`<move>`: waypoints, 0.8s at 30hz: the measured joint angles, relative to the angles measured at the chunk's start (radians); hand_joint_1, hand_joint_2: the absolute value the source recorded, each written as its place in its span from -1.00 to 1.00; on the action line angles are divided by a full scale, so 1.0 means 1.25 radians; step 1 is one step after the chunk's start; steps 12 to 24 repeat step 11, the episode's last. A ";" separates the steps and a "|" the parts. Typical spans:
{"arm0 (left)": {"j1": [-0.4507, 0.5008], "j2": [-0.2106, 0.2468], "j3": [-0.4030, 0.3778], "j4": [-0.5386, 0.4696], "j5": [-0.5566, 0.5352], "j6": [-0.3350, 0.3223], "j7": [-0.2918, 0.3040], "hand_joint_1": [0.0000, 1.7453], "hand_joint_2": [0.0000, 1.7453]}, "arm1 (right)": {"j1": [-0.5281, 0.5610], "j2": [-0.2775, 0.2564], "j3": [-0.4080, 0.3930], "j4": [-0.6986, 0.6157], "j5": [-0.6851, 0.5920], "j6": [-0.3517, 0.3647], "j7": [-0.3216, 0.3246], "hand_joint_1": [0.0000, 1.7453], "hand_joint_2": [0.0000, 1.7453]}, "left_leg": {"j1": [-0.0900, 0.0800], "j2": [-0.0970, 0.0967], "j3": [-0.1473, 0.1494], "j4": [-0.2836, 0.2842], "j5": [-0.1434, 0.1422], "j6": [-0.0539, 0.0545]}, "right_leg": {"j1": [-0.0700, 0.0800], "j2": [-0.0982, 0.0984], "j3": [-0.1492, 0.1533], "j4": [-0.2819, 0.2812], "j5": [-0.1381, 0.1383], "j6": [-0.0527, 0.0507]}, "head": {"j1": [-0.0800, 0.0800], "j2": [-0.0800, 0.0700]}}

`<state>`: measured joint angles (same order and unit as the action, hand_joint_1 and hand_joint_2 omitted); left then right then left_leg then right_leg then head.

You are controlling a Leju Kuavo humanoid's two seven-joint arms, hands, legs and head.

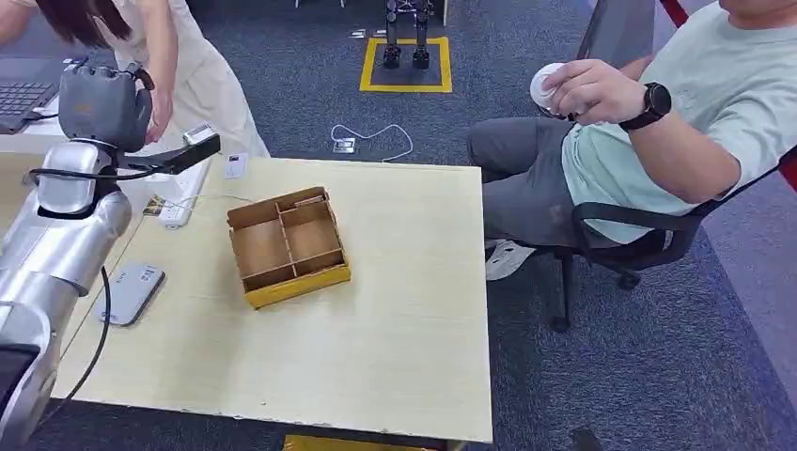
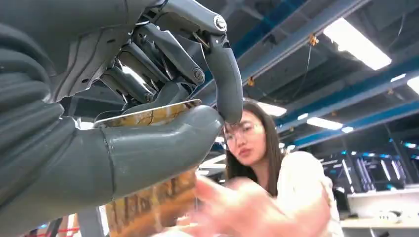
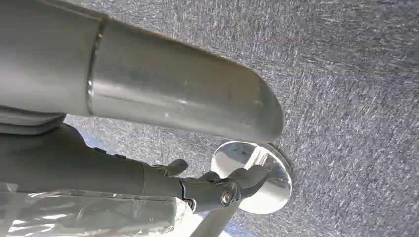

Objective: Pass the card to the sensor for recognition and then transmit it.

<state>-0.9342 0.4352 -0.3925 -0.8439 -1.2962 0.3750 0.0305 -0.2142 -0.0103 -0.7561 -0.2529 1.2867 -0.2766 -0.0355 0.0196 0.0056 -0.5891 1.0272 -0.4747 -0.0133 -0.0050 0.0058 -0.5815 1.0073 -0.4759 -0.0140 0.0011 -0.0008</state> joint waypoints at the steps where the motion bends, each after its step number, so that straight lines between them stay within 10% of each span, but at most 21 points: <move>1: -0.002 -0.002 0.000 0.007 -0.001 0.001 0.000 1.00 1.00 | 0.000 0.001 0.001 0.000 0.000 0.000 0.000 -1.00 -1.00 | 0.000 0.000 0.000 0.000 0.000 0.000 | 0.000 0.000 0.000 0.000 0.000 0.000 | 0.000 0.000; 24: -0.031 -0.025 0.010 0.090 -0.039 0.030 0.023 1.00 1.00 | -0.005 0.004 0.007 0.000 0.007 0.004 0.001 -1.00 -1.00 | 0.000 0.000 0.000 0.000 0.000 0.000 | 0.000 0.000 0.000 0.000 0.000 0.000 | 0.000 0.000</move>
